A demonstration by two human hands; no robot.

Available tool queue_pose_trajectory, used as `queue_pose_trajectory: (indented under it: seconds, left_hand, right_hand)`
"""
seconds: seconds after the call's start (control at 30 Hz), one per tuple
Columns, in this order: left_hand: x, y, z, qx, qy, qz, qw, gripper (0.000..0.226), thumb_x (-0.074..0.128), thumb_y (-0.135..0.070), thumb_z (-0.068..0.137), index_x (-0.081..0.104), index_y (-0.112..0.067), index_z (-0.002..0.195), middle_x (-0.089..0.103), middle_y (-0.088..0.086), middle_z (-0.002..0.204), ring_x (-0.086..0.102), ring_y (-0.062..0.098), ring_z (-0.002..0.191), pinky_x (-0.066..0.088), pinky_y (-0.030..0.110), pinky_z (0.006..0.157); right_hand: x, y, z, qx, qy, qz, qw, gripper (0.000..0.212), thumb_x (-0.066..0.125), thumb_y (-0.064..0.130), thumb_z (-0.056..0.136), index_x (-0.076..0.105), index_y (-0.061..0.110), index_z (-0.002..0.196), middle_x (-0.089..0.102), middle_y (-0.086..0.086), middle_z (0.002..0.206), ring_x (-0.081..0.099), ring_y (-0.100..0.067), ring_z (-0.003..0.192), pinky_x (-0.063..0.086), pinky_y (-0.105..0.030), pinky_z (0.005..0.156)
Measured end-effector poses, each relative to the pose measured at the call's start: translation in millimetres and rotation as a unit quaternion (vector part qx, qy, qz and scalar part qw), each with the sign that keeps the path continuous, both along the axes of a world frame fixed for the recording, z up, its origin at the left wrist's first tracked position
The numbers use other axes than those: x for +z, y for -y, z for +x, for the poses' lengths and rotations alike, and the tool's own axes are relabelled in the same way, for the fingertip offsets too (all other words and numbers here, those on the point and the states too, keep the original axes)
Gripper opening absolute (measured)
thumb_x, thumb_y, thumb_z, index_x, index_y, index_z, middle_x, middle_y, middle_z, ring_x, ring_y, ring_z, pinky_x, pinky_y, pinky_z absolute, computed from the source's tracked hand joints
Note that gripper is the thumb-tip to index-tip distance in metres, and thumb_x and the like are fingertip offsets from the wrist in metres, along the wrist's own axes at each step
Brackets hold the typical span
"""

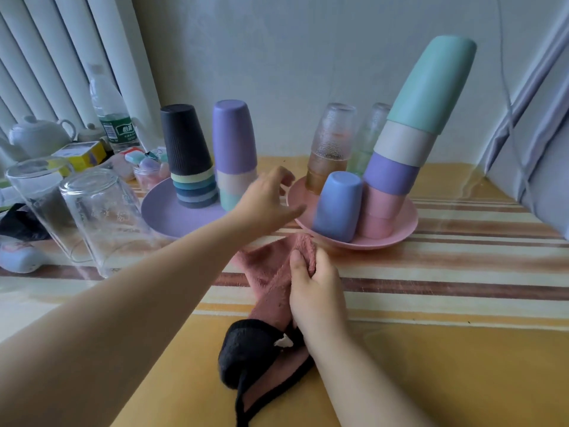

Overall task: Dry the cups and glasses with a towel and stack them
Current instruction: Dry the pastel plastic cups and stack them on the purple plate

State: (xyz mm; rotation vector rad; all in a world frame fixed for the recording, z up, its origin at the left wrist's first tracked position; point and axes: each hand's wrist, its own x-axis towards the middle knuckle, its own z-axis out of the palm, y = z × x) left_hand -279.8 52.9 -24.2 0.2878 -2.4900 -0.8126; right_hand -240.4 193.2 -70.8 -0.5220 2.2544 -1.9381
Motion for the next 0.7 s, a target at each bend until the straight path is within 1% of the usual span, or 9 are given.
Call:
queue_pose_trajectory:
  seconds: [0.07, 0.17, 0.27, 0.33, 0.4, 0.47, 0.6, 0.67, 0.7]
  left_hand:
    - [-5.3, -14.9, -12.2, -0.039, 0.097, 0.086, 0.991, 0.067, 0.08, -0.029, 0.076, 0.046, -0.008, 0.129, 0.055, 0.0, 0.12, 0.054, 0.014, 0.105, 0.045, 0.031, 0.096]
    - [-9.2, -26.9, -30.1, -0.041, 0.117, 0.171, 0.977, 0.081, 0.085, -0.035, 0.069, 0.042, -0.011, 0.133, 0.053, -0.002, 0.123, 0.053, 0.015, 0.112, 0.044, 0.031, 0.099]
    - [-10.7, -31.5, -44.0, -0.06, 0.142, 0.18, 0.971, 0.083, 0.088, -0.029, 0.066, 0.043, -0.011, 0.132, 0.055, 0.0, 0.121, 0.055, 0.017, 0.11, 0.045, 0.029, 0.092]
    - [-11.6, -34.2, -48.9, -0.063, 0.151, 0.157, 0.974, 0.083, 0.089, -0.026, 0.065, 0.043, -0.011, 0.134, 0.057, 0.001, 0.121, 0.055, 0.018, 0.11, 0.046, 0.032, 0.095]
    - [-14.0, -34.5, -51.6, -0.052, 0.142, 0.136, 0.979, 0.08, 0.089, -0.024, 0.065, 0.046, -0.011, 0.132, 0.058, 0.002, 0.12, 0.056, 0.02, 0.108, 0.047, 0.033, 0.092]
    - [-14.0, -34.1, -50.7, -0.047, 0.119, 0.15, 0.98, 0.074, 0.088, -0.018, 0.066, 0.048, -0.01, 0.128, 0.06, 0.003, 0.116, 0.057, 0.019, 0.101, 0.047, 0.029, 0.083]
    - [3.0, -29.6, -37.9, -0.052, 0.032, 0.266, 0.962, 0.066, 0.084, -0.01, 0.071, 0.047, -0.013, 0.126, 0.062, 0.0, 0.103, 0.062, 0.015, 0.087, 0.053, 0.022, 0.07]
    - [17.4, -26.2, -22.0, -0.047, -0.004, 0.287, 0.957, 0.072, 0.085, -0.017, 0.067, 0.047, -0.015, 0.127, 0.058, -0.006, 0.095, 0.061, 0.009, 0.08, 0.054, 0.02, 0.067]
    - [22.2, -23.0, -11.4, -0.044, -0.012, 0.292, 0.955, 0.076, 0.085, -0.026, 0.061, 0.048, -0.017, 0.126, 0.059, -0.006, 0.096, 0.062, 0.01, 0.081, 0.055, 0.024, 0.07]
  right_hand:
    - [0.5, -3.2, -4.7, -0.04, 0.007, -0.006, 0.999, 0.026, 0.048, 0.02, 0.097, 0.058, 0.014, 0.12, 0.065, -0.002, 0.116, 0.058, -0.019, 0.11, 0.034, -0.015, 0.075]
    - [-1.2, -4.9, -10.0, -0.061, 0.015, -0.007, 0.998, 0.028, 0.047, 0.02, 0.098, 0.057, 0.013, 0.123, 0.064, -0.004, 0.121, 0.057, -0.021, 0.114, 0.034, -0.014, 0.075]
    - [-1.2, -3.6, -9.8, -0.057, 0.008, -0.002, 0.998, 0.03, 0.047, 0.018, 0.098, 0.056, 0.014, 0.126, 0.063, -0.002, 0.125, 0.055, -0.015, 0.117, 0.032, -0.007, 0.08]
    - [-1.8, -3.2, -10.3, -0.051, 0.011, -0.006, 0.999, 0.032, 0.047, 0.017, 0.098, 0.054, 0.014, 0.128, 0.061, 0.0, 0.128, 0.053, -0.013, 0.12, 0.031, -0.006, 0.083]
    - [-2.1, -3.3, -11.0, -0.052, 0.016, 0.001, 0.999, 0.033, 0.046, 0.018, 0.098, 0.053, 0.014, 0.129, 0.06, -0.001, 0.129, 0.052, -0.013, 0.121, 0.031, -0.007, 0.084]
    - [-2.4, -3.6, -10.7, -0.056, 0.01, 0.017, 0.998, 0.033, 0.046, 0.021, 0.098, 0.052, 0.014, 0.13, 0.059, -0.002, 0.13, 0.052, -0.017, 0.121, 0.031, -0.009, 0.083]
    - [-1.6, -5.4, -10.5, -0.05, 0.009, 0.021, 0.998, 0.03, 0.045, 0.021, 0.098, 0.054, 0.014, 0.125, 0.062, -0.003, 0.125, 0.054, -0.018, 0.116, 0.03, -0.01, 0.077]
    - [-1.3, -6.3, -10.8, -0.039, 0.012, 0.017, 0.999, 0.029, 0.046, 0.021, 0.098, 0.054, 0.014, 0.125, 0.061, -0.002, 0.125, 0.054, -0.018, 0.116, 0.03, -0.01, 0.077]
    - [-1.1, -6.8, -10.8, -0.035, 0.012, 0.016, 0.999, 0.029, 0.046, 0.021, 0.098, 0.054, 0.013, 0.125, 0.061, -0.002, 0.125, 0.054, -0.018, 0.117, 0.03, -0.01, 0.078]
